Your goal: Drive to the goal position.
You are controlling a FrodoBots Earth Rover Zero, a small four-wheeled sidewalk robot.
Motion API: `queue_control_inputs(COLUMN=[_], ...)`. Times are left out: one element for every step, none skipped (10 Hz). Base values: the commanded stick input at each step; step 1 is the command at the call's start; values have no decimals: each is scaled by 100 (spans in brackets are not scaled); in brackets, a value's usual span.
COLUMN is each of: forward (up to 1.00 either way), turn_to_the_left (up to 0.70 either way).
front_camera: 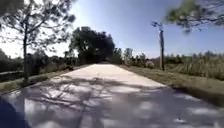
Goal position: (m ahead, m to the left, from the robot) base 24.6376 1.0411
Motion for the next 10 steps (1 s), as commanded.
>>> queue_control_inputs(forward=[70, 70, 70, 70, 70, 70, 70, 70, 70, 70], turn_to_the_left=[0, 0, 0, 0, 0, 0, 0, 0, 0, 0])
